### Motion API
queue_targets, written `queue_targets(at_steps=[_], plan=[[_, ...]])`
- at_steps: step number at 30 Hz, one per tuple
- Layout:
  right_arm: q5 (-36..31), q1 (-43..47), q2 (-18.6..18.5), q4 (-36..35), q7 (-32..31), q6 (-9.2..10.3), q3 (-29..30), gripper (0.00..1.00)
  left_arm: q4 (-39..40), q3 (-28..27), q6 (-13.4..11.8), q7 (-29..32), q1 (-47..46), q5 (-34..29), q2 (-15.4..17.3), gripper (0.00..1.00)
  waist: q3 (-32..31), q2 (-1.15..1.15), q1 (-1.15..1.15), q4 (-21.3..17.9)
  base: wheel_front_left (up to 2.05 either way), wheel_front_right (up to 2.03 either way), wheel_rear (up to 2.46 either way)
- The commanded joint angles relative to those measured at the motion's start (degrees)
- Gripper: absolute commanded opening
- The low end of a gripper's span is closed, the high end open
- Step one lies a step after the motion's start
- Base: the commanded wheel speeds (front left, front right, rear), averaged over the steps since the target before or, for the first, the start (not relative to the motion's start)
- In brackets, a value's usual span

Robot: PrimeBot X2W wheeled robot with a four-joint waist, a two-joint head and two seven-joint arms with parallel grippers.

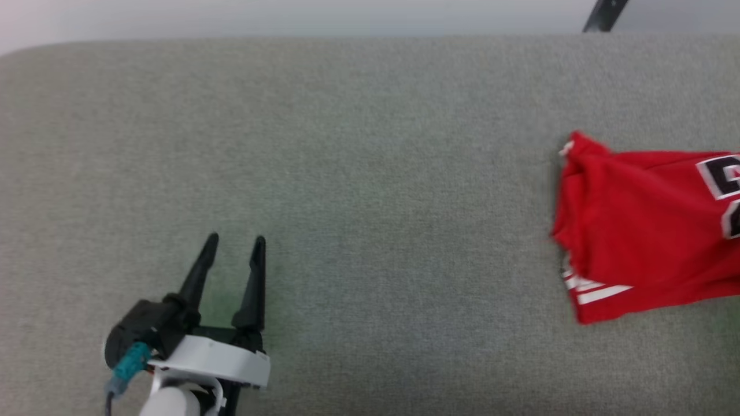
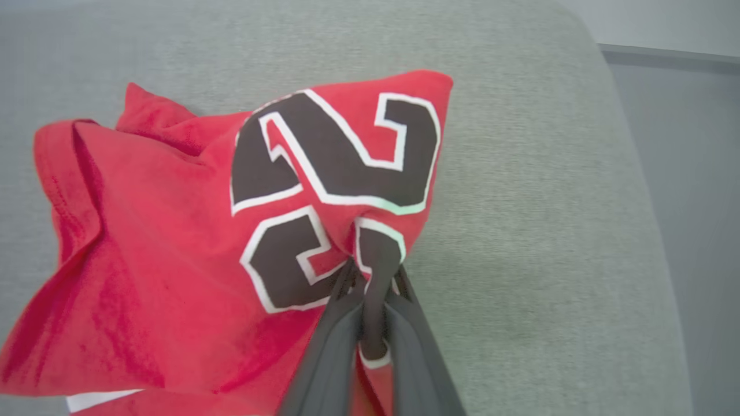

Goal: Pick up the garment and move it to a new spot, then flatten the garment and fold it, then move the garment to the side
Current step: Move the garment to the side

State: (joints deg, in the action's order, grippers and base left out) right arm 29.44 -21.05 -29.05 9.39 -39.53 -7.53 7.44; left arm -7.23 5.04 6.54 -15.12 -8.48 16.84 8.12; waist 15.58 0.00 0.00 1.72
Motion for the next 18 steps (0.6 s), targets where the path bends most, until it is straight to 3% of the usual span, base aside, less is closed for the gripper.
queue_targets(at_steps=[1,9,18], plan=[[-0.8,-0.4,-0.8,0.3,0.0,0.09,1.3,0.00,0.7,-0.2,-0.3,0.1,-0.8,-0.4,0.4,1.00,2.0,0.00,0.00,-1.4,0.00,0.00,0.00],[-5.2,-4.9,-4.0,6.0,2.2,0.09,7.0,0.00,4.2,-0.1,-0.8,1.2,-1.5,-1.0,1.9,1.00,4.8,0.00,0.00,-0.6,0.00,0.00,0.00],[-11.1,-9.5,-3.1,17.6,9.6,0.09,8.2,0.00,7.1,0.0,-1.7,2.4,-0.2,-1.2,2.8,1.00,4.9,0.00,0.00,0.5,0.00,0.00,0.00]])
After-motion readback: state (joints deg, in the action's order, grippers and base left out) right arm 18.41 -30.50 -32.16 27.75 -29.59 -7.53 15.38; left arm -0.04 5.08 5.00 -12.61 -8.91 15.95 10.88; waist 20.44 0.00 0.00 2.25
